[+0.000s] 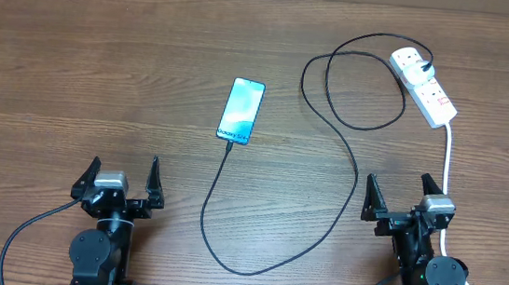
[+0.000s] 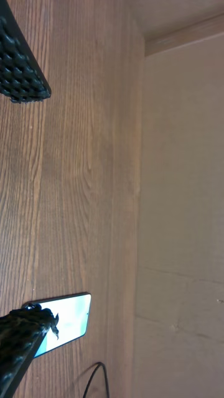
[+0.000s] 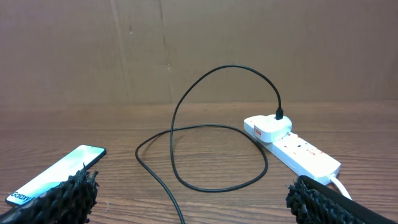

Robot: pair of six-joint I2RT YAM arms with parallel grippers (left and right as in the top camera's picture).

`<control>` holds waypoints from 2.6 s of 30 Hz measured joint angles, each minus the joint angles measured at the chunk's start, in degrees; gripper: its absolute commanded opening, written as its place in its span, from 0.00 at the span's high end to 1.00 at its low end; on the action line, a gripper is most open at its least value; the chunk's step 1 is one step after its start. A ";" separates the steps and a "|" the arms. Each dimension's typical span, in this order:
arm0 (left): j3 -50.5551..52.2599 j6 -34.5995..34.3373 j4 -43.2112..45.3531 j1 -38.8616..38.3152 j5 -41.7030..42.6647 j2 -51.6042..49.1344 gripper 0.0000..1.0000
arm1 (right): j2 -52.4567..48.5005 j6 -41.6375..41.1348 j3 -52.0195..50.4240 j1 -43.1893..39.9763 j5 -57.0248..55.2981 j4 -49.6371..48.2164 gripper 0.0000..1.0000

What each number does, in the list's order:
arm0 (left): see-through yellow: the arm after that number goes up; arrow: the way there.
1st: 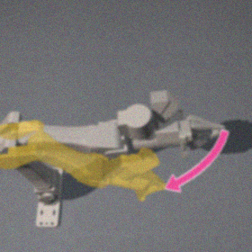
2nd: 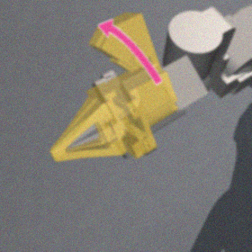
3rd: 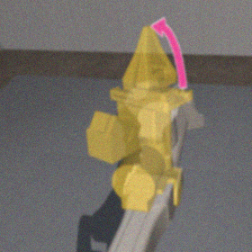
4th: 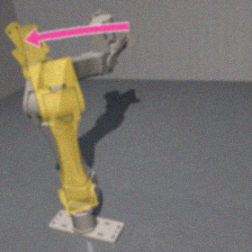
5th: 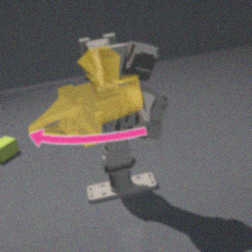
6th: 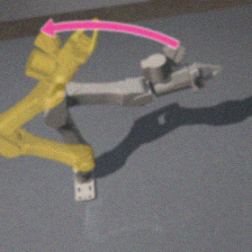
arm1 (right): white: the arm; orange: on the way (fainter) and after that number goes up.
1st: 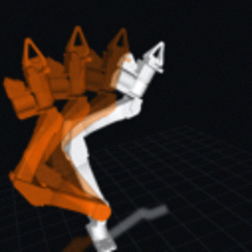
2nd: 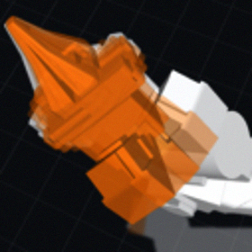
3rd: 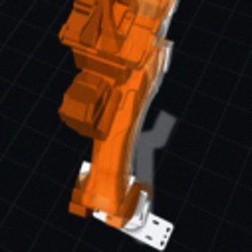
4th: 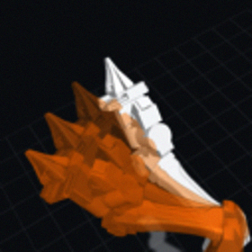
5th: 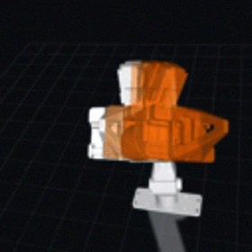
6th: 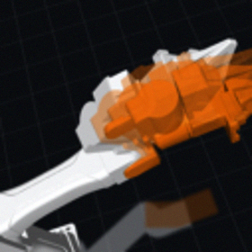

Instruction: Plug charger to phone and switch on socket

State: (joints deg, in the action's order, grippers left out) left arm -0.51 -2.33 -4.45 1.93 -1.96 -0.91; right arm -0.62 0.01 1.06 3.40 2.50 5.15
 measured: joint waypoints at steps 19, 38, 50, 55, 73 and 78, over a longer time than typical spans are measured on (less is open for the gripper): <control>0.00 0.00 0.02 -0.44 0.00 0.00 0.00 | -0.02 -0.02 0.00 0.02 0.00 0.00 0.00; 0.00 0.00 0.02 -0.44 0.00 0.00 0.00 | 0.00 0.00 0.00 0.02 -1.01 0.02 0.00; 0.00 0.00 0.02 -0.44 0.00 0.00 0.00 | -0.02 3.26 0.00 0.00 -1.49 0.02 0.00; 0.00 0.00 0.02 -0.44 0.00 0.00 0.00 | -0.02 4.31 0.00 0.00 -1.53 0.04 0.00; 0.00 0.00 0.02 -0.44 0.00 0.00 0.00 | 0.00 4.50 0.00 0.00 -1.88 0.02 0.00; 0.00 0.02 0.02 -0.44 0.00 0.00 0.00 | -0.02 4.52 0.00 0.02 -1.88 0.00 0.00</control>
State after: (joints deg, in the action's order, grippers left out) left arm -0.51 -2.31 -4.43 1.50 -1.96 -0.91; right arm -0.64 4.54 1.06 3.42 0.62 5.15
